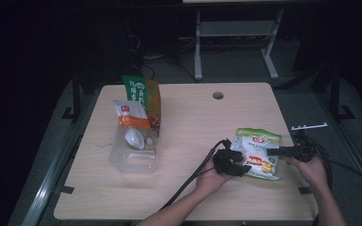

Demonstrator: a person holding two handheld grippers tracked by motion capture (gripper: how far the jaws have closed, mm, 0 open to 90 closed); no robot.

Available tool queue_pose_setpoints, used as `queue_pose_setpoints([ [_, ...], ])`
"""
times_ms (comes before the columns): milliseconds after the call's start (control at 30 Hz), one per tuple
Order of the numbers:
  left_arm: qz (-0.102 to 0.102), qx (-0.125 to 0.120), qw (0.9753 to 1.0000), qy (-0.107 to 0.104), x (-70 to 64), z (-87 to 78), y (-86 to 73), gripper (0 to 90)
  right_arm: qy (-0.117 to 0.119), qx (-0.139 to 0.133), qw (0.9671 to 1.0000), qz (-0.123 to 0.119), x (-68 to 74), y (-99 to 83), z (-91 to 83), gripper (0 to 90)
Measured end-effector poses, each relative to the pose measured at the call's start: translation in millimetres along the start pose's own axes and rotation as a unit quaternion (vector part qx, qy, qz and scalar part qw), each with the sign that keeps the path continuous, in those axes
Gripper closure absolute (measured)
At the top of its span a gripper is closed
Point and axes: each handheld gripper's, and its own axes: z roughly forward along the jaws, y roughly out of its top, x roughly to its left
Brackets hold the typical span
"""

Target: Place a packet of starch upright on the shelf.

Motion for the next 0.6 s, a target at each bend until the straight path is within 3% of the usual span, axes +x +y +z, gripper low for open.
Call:
queue_pose_setpoints([
  [200,0.002,0.003,1.0,0.005,4.1,-1.6,0.0,54.5,0.037,0.002,0.9993,0.001,-0.1,-5.8,3.3,72.9],
  [333,0.002,0.007,0.9999,0.011,6.0,-4.2,-0.8,52.2,0.045,0.004,0.999,-0.008,2.3,-6.8,4.6,84.3],
  [400,-0.004,0.013,0.9998,0.014,7.5,-4.5,-1.4,47.0,0.039,0.006,0.999,-0.022,6.1,-6.4,4.0,87.1],
  [600,-0.043,0.008,0.9989,-0.017,18.5,-5.5,-7.8,32.8,0.021,0.0,0.998,-0.06,19.5,-7.4,-2.1,89.0],
])
